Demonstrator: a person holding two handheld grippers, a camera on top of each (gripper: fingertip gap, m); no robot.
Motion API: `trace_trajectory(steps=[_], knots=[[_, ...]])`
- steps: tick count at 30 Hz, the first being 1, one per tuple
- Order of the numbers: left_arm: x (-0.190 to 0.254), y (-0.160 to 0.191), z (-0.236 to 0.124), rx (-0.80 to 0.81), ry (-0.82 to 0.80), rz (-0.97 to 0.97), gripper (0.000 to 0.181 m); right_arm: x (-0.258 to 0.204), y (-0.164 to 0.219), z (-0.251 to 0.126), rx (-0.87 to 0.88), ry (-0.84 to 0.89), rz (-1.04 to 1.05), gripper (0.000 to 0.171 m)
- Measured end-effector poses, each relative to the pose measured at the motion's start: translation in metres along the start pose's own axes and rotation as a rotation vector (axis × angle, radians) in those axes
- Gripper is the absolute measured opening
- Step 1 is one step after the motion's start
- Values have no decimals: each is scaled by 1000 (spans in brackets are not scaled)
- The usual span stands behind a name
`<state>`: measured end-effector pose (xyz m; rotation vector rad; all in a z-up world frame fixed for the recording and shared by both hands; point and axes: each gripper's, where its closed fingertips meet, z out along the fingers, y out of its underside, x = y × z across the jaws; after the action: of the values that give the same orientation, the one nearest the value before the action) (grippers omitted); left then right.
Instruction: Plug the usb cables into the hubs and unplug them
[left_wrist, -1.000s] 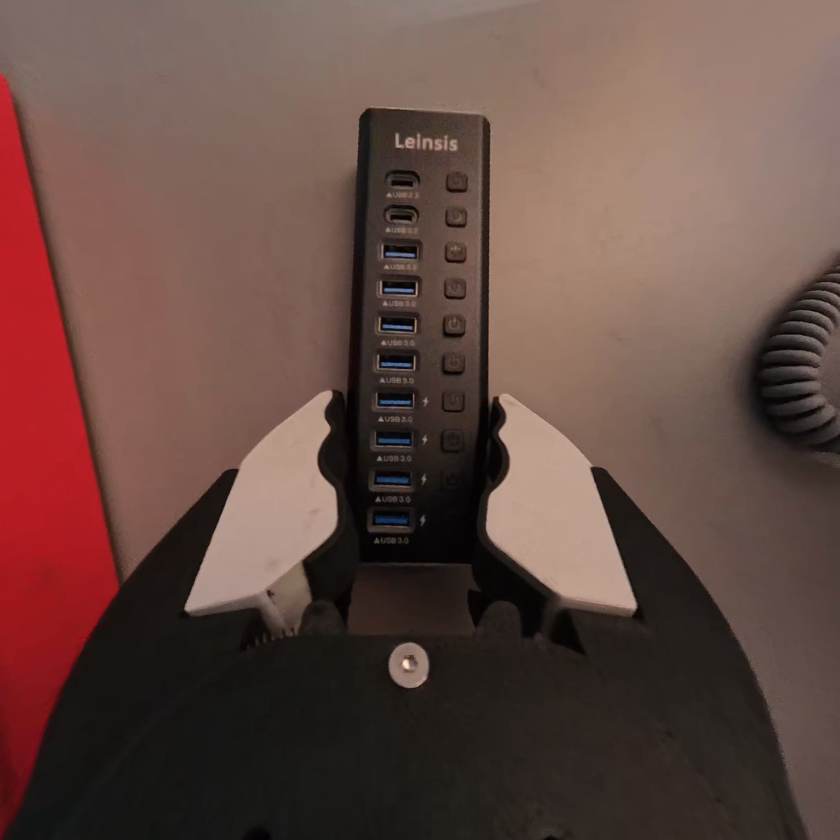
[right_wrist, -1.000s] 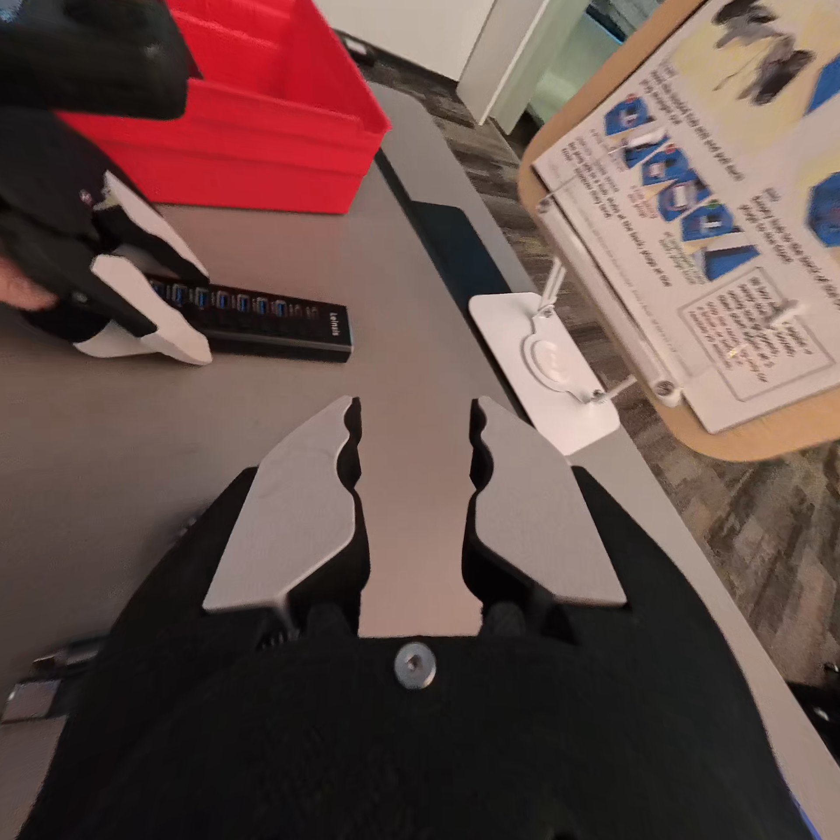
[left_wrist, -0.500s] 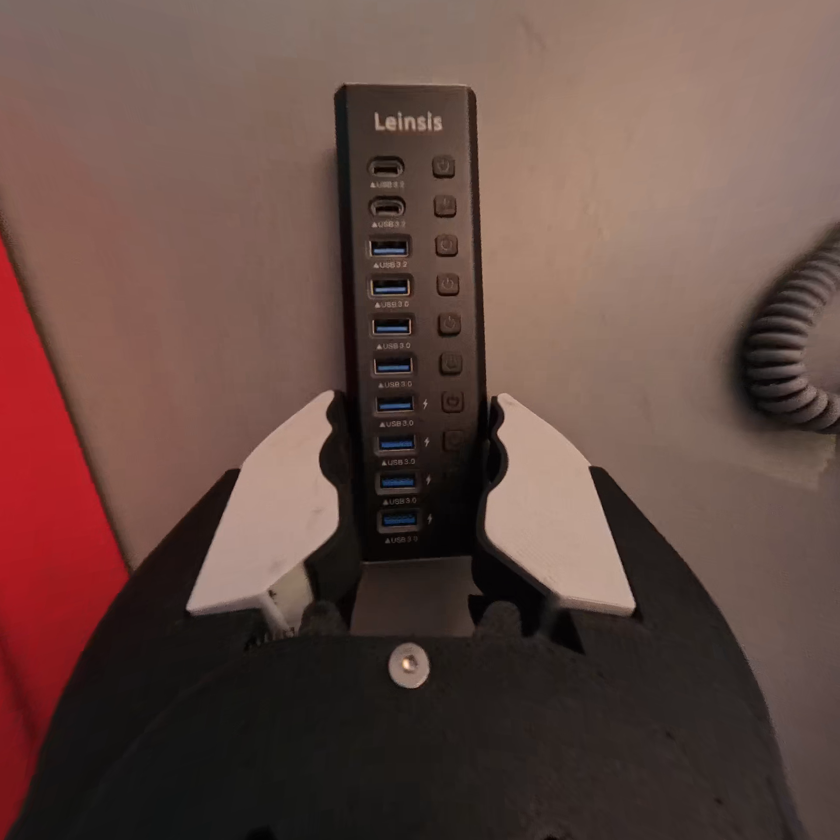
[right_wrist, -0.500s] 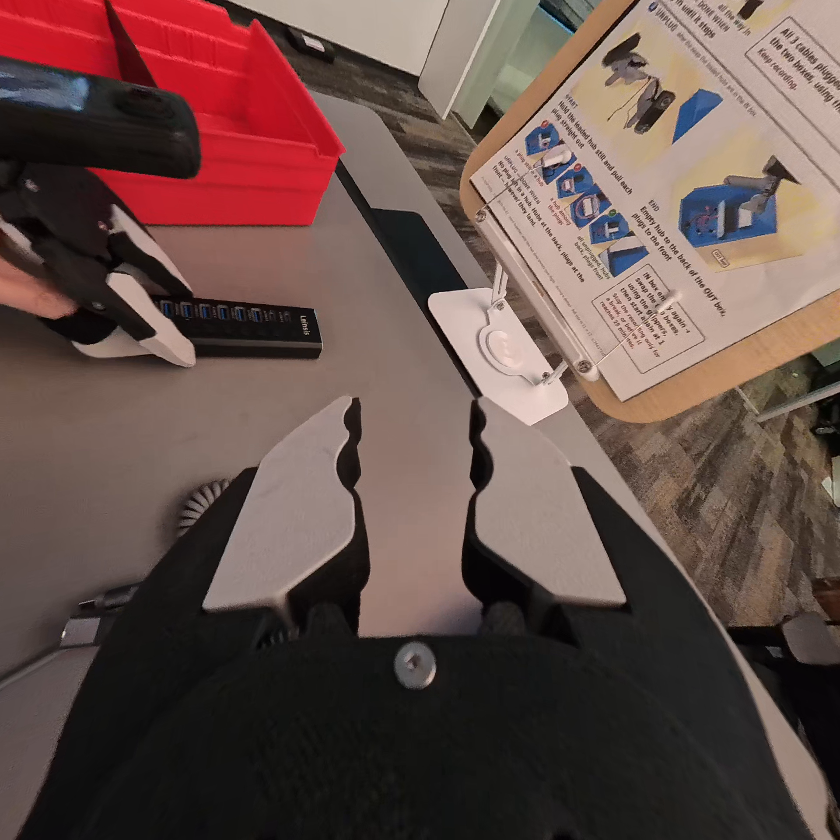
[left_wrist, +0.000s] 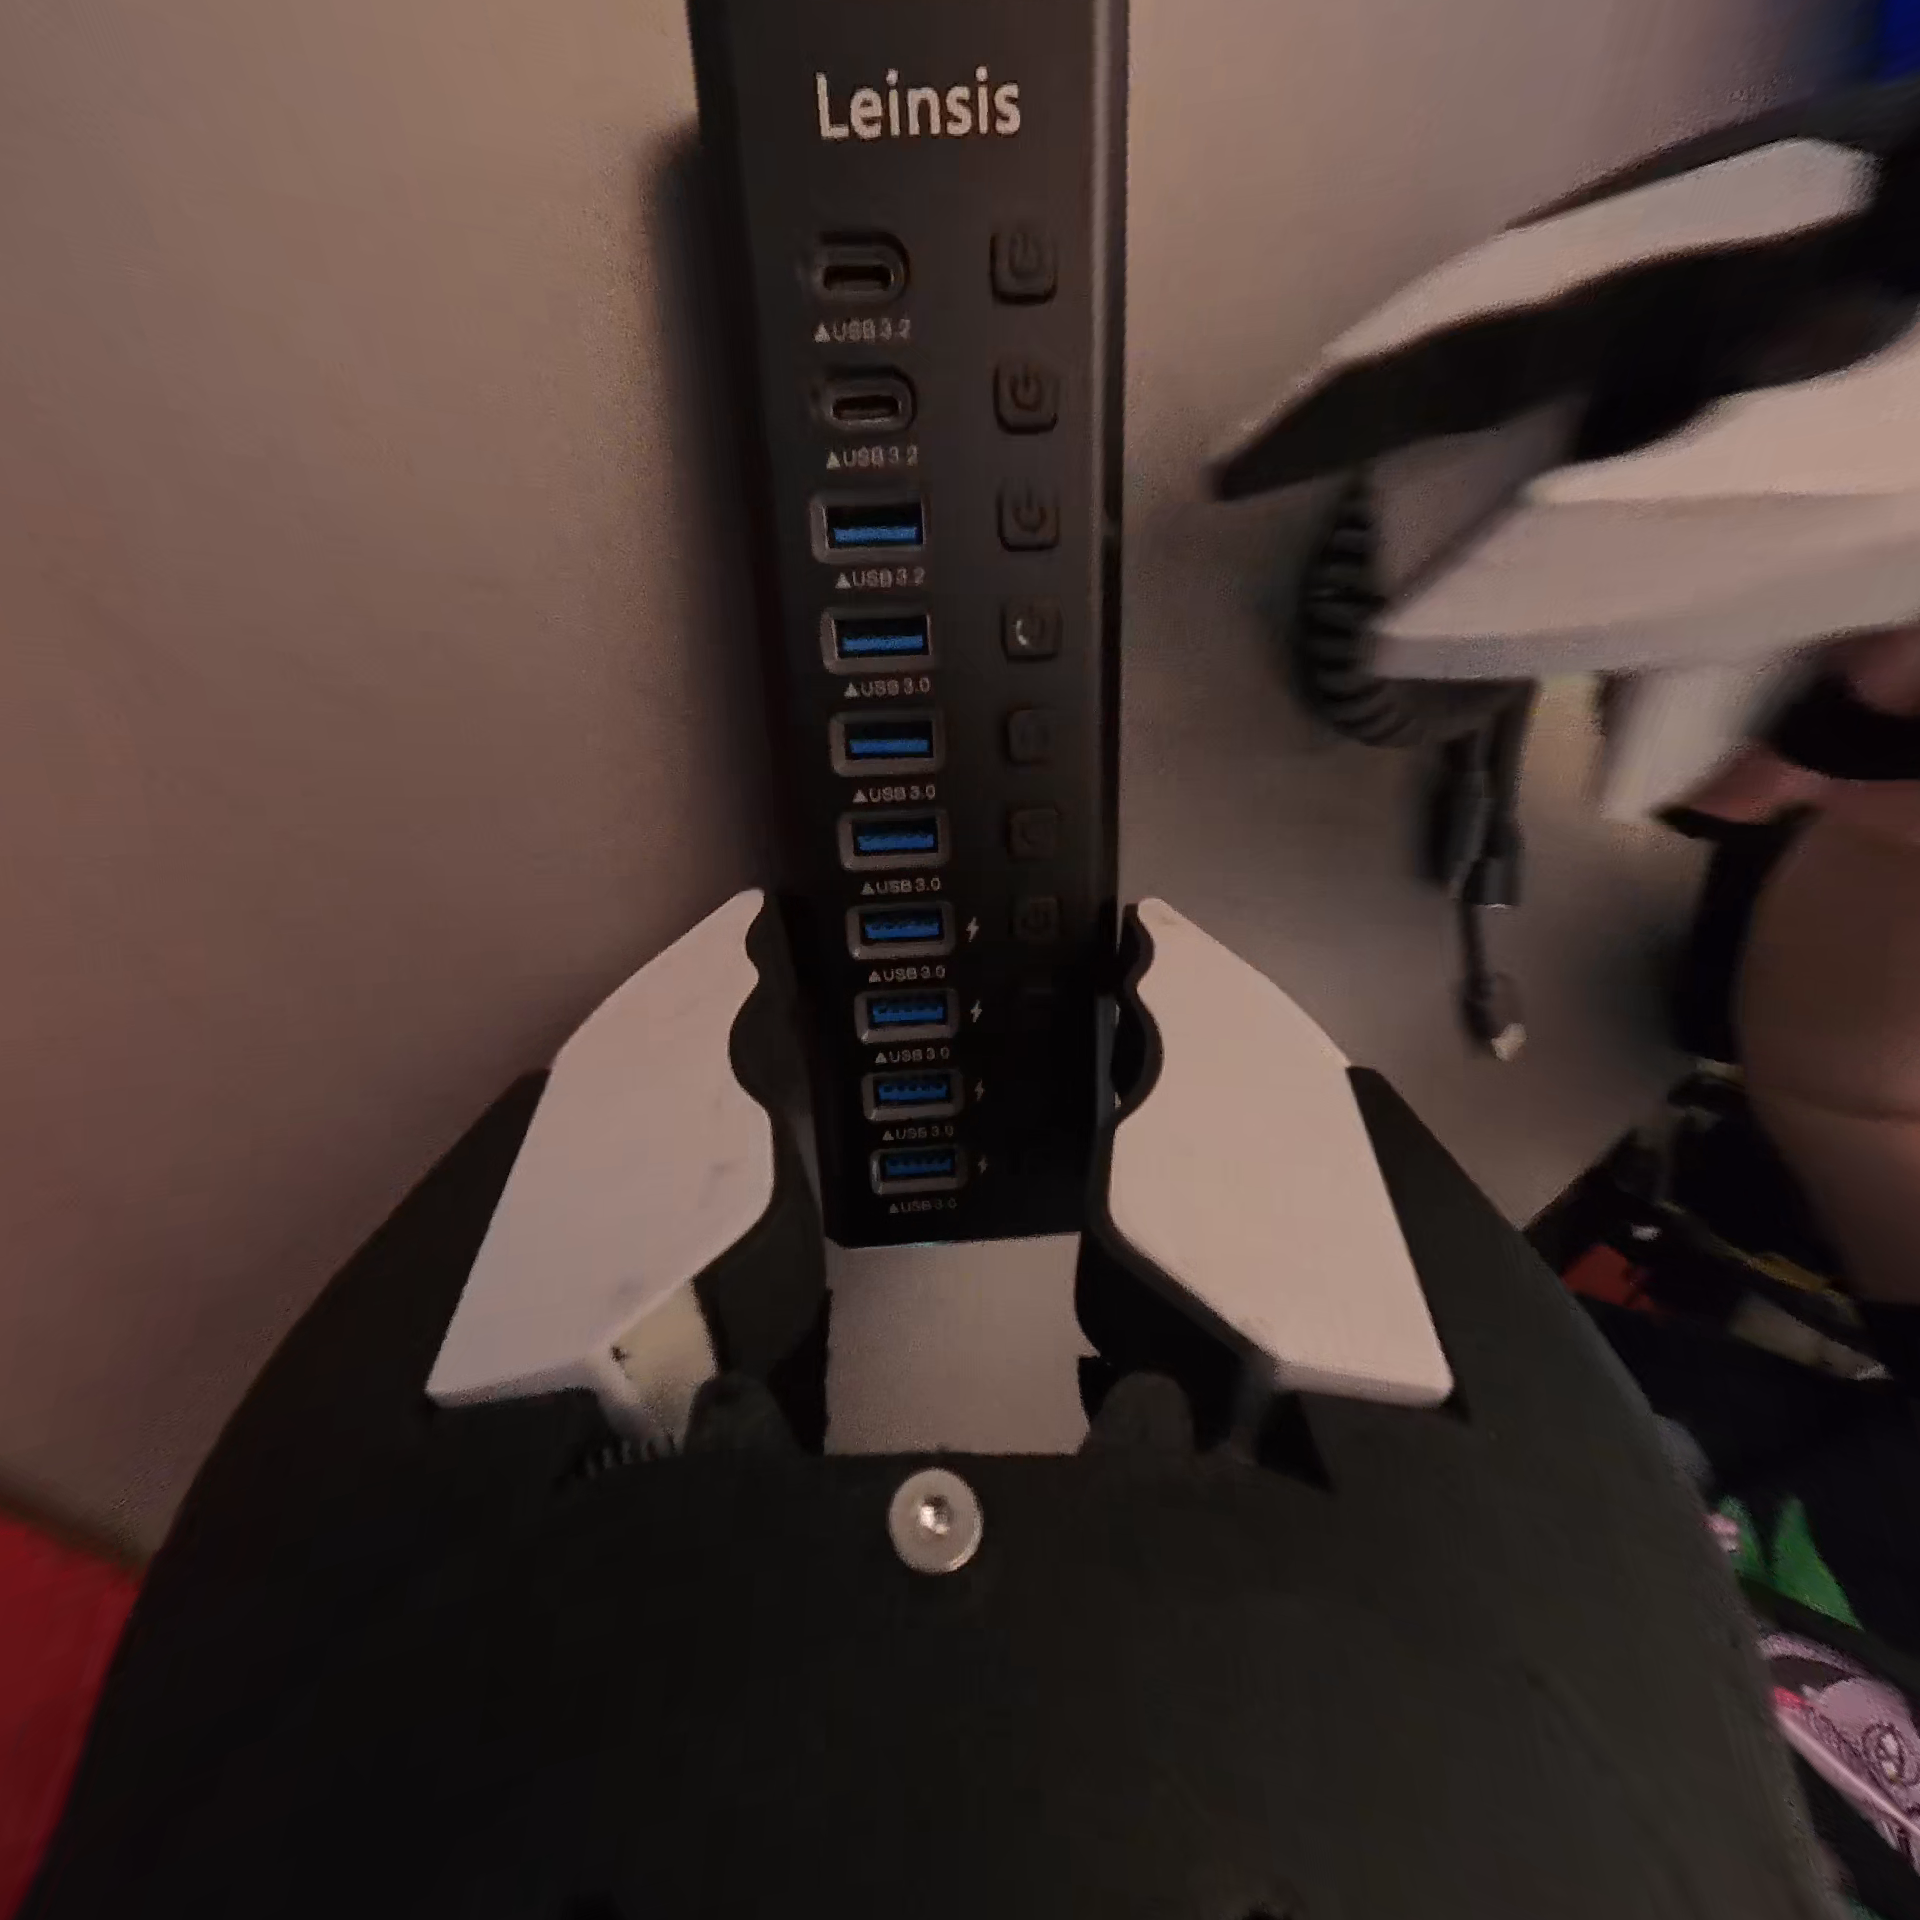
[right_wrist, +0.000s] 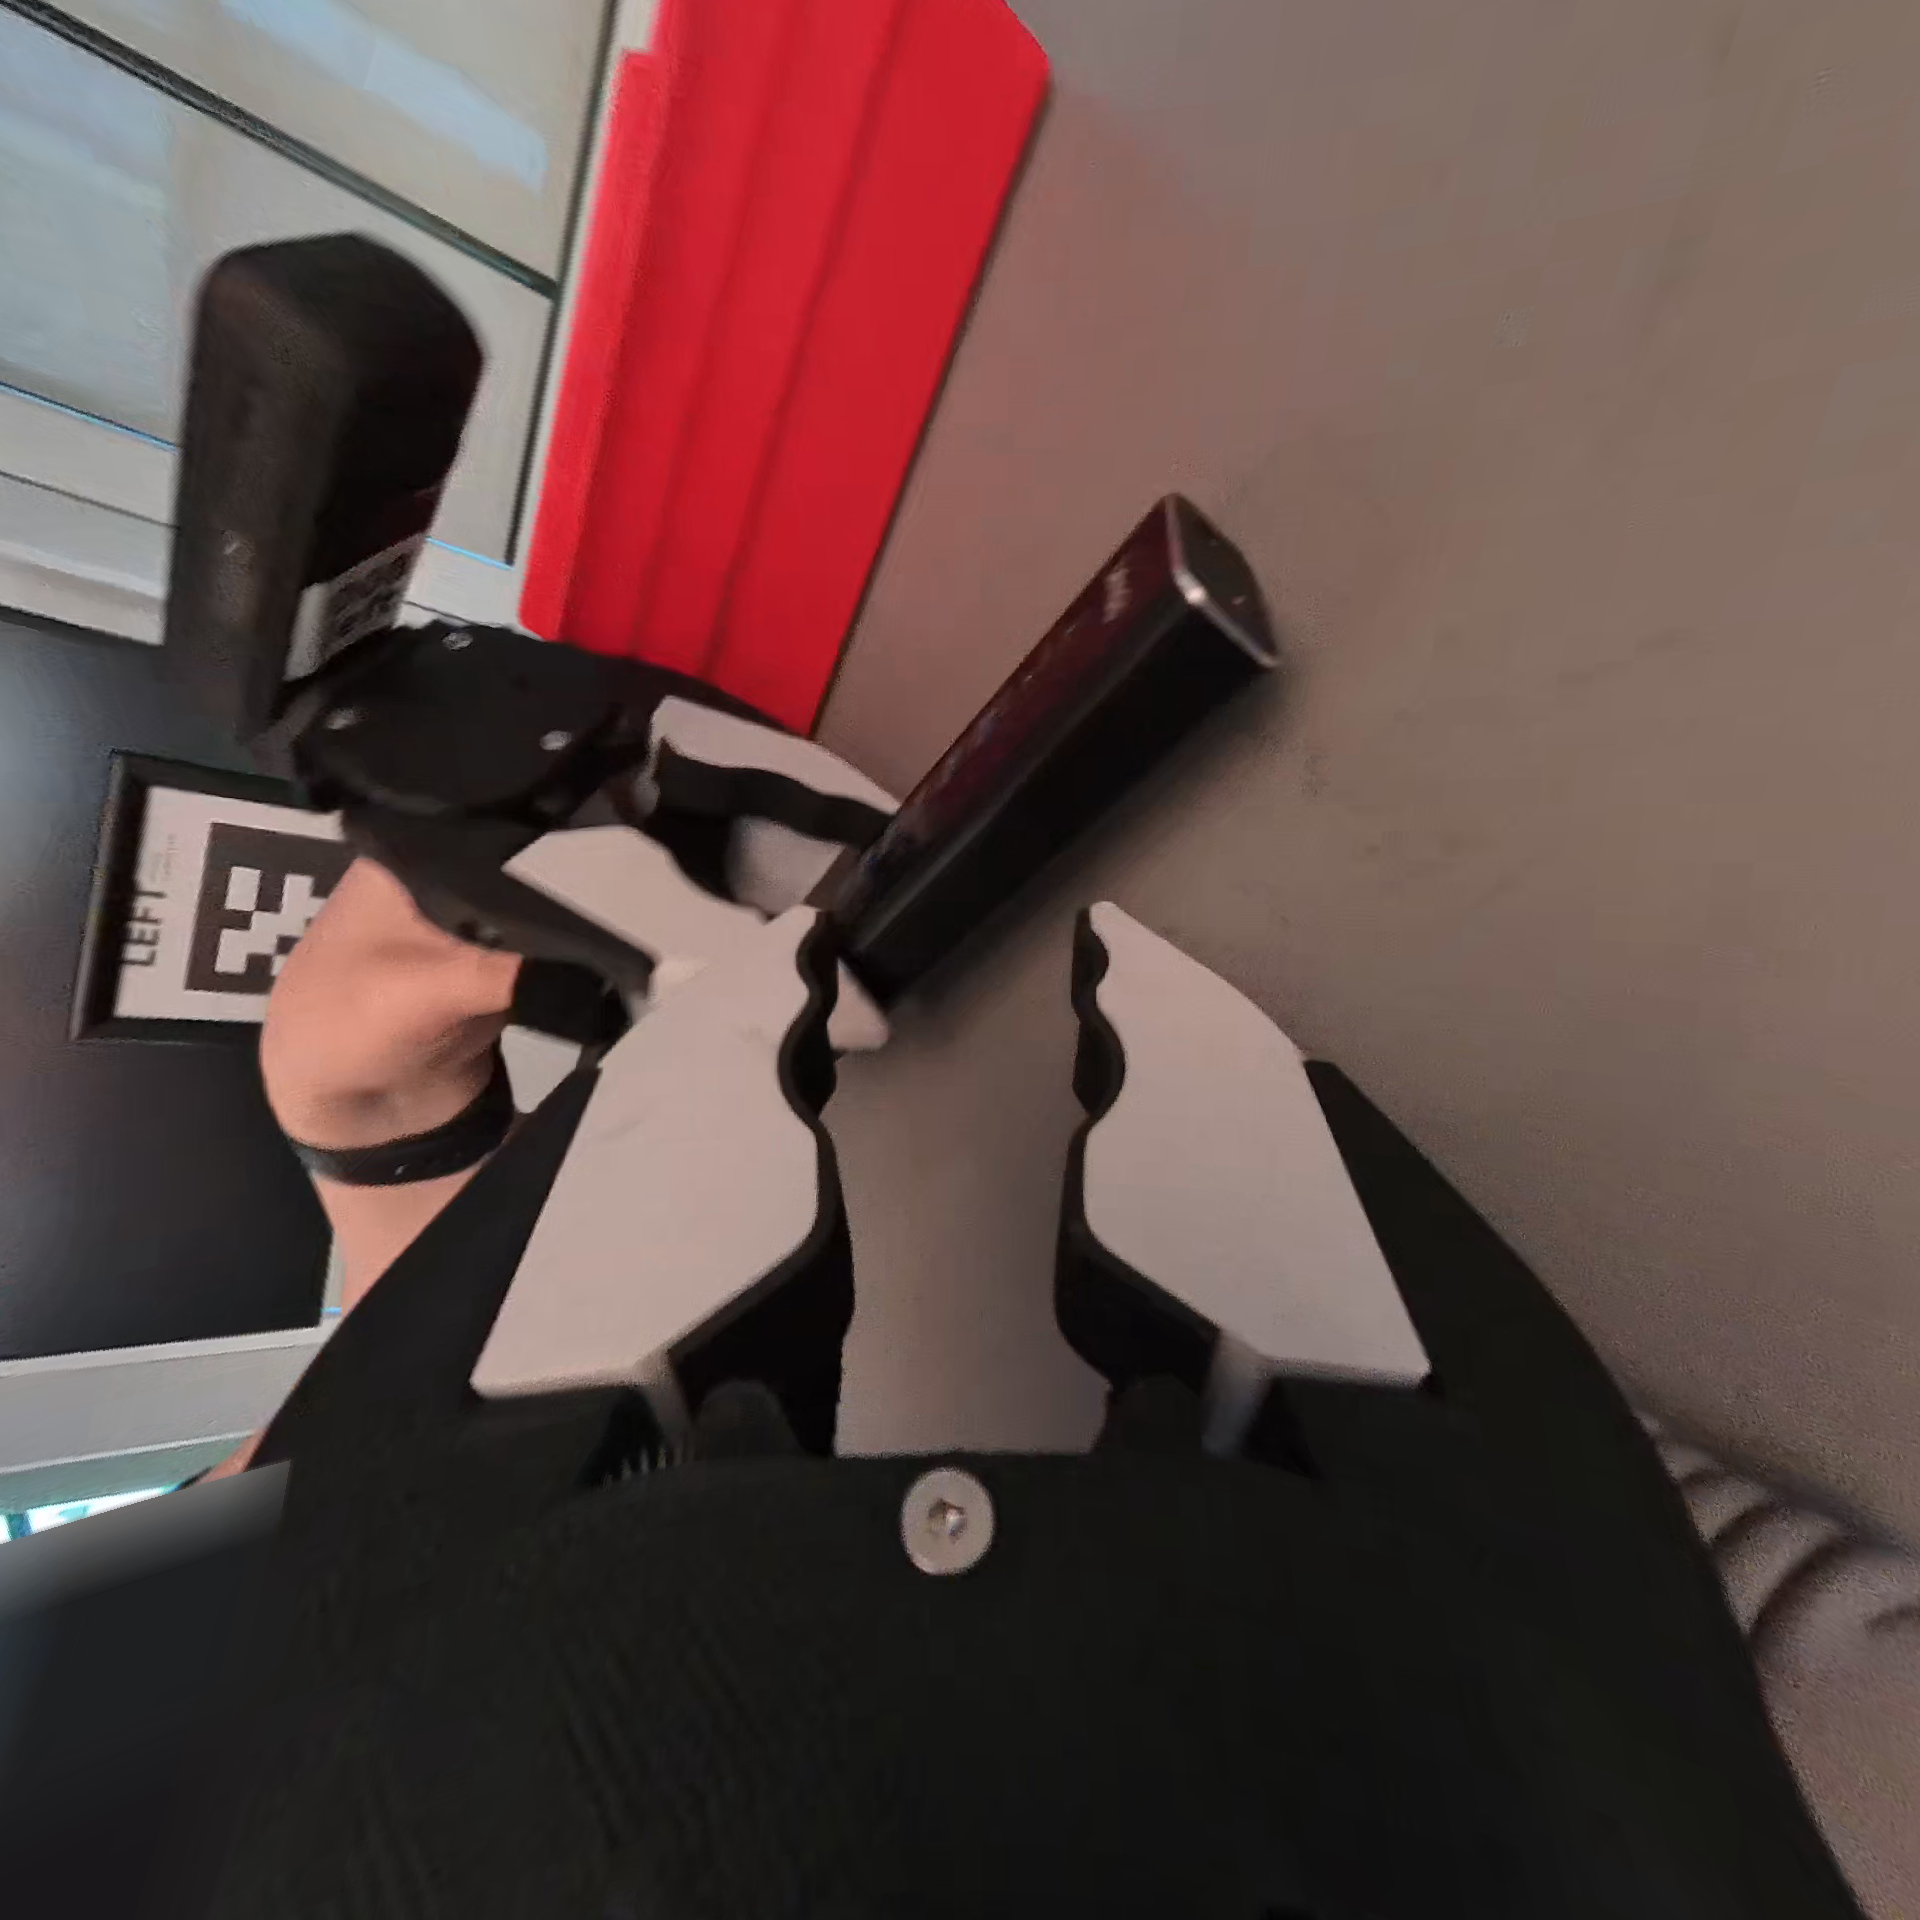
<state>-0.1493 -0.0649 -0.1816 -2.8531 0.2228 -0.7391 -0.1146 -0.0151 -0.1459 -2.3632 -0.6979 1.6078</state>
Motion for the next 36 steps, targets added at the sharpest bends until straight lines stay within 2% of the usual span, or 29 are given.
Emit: trace_trajectory(steps=[3, 10, 15, 17, 19, 21, 23, 25, 27, 29, 31, 33, 36], knots=[[17, 6, 5, 61, 74, -6, 59, 7, 3, 8, -22, 2, 51, 43], [17, 7, 7, 205, -29, -1, 59, 11, 6, 14, -65, 71, 26, 41], [27, 14, 7, 298, 49, -47, 59, 4, 7, 24, -60, 9, 76, 41], [43, 16, 14, 329, 82, 8, 60, 2, 9, 31, -68, -16, 99, 38], [47, 14, 16, 375, -9, 92, 61, 2, 6, 31, -66, -11, 60, 36], [52, 7, 9, 438, 10, 148, 58, -11, -4, 24, -33, -112, 43, 33], [63, -4, -13, 542, 183, 134, 52, -29, -15, 11, 18, -236, -63, 31], [67, -19, -51, 668, 368, 111, 52, -43, -16, -1, 17, -300, -200, 31], [62, -35, -89, 789, 433, 145, 53, -58, -7, -9, -15, -326, -407, 31], [71, -42, -111, 802, 460, 258, 58, -72, 8, -10, -36, -335, -658, 31], [89, -38, -106, 688, 463, 404, 69, -88, 22, -10, -31, -373, -839, 31], [101, -25, -85, 536, 457, 517, 74, -96, 31, -8, -32, -402, -919, 31], [112, -16, -65, 488, 465, 625, 70, -102, 40, -9, -30, -460, -983, 31]])
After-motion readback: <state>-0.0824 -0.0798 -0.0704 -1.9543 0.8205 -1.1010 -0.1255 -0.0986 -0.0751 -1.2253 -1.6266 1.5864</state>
